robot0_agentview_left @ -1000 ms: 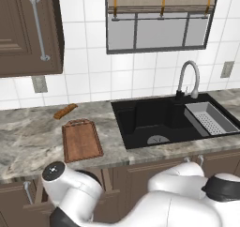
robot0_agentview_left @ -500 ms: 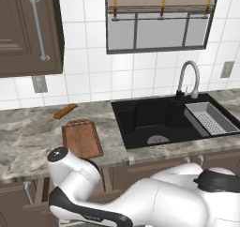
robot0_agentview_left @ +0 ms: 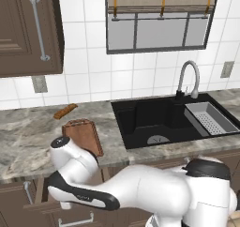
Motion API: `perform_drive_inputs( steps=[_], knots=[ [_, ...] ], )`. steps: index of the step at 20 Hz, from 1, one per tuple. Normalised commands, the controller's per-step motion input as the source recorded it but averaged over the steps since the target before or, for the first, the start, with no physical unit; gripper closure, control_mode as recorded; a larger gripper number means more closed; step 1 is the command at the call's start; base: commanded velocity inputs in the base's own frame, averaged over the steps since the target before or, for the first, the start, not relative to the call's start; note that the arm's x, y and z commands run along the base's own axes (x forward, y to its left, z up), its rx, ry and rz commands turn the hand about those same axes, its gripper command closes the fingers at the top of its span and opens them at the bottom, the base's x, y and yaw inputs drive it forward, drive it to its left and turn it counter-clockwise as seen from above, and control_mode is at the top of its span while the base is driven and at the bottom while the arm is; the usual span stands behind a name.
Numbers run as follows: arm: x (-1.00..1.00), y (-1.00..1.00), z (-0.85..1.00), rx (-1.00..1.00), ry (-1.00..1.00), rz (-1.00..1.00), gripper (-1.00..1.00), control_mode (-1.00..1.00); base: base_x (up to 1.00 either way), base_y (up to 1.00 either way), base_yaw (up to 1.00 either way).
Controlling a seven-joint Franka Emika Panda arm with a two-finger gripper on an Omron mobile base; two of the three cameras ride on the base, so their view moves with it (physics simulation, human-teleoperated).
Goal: Open the drawer on the left and place the cutting tools on the cutting board.
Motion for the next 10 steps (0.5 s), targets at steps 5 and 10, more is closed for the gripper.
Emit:
perform_drive_inputs(
  steps=[5, 10],
  knots=[
    [0.27, 0.00, -0.24, 0.00, 0.08, 0.03, -1.00, -1.00, 0.00, 0.00, 0.00],
    [0.17, 0.00, -0.36, 0.00, 0.04, 0.02, -1.00, -1.00, 0.00, 0.00, 0.00]
  ],
)
